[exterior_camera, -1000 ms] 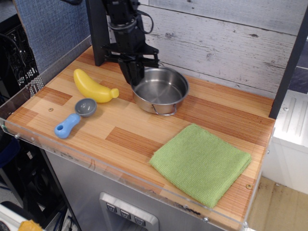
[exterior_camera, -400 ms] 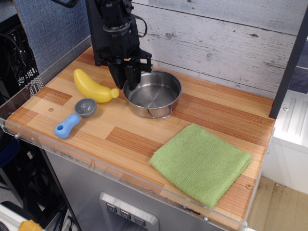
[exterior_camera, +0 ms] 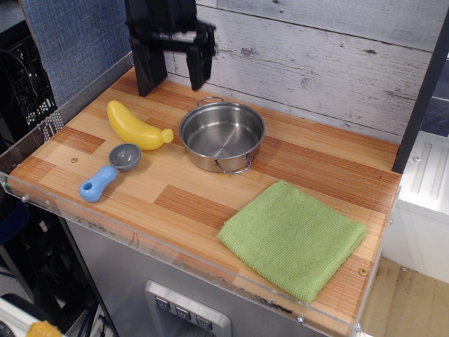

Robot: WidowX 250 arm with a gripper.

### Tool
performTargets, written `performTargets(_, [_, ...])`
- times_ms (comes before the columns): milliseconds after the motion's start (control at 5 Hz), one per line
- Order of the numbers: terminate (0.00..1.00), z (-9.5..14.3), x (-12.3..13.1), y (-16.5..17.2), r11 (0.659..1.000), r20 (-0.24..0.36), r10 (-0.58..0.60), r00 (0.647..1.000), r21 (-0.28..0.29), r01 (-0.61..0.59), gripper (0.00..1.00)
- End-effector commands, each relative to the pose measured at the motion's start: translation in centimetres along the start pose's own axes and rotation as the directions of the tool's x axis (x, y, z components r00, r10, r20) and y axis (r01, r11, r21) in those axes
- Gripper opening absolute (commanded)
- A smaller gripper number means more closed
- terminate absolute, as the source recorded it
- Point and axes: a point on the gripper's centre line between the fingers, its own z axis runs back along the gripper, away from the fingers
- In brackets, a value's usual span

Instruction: Move the pot from right side to left side

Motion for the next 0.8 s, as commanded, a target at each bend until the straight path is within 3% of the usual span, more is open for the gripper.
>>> performTargets(0, [0.0,3.84,-1.36,-0.73,0.998,0.066,-0.05,0.997,0.045,0.047,1.0])
performTargets(200, [0.0,4.26,-1.2,-0.91,0.979,0.075,-0.201,0.977,-0.019,0.203,1.0])
performTargets(400, [0.0,4.26,-1.2,-0.91,0.979,0.075,-0.201,0.977,-0.019,0.203,1.0])
performTargets(600, [1.0,4.26,-1.2,-0.91,0.979,0.075,-0.201,0.977,-0.019,0.203,1.0])
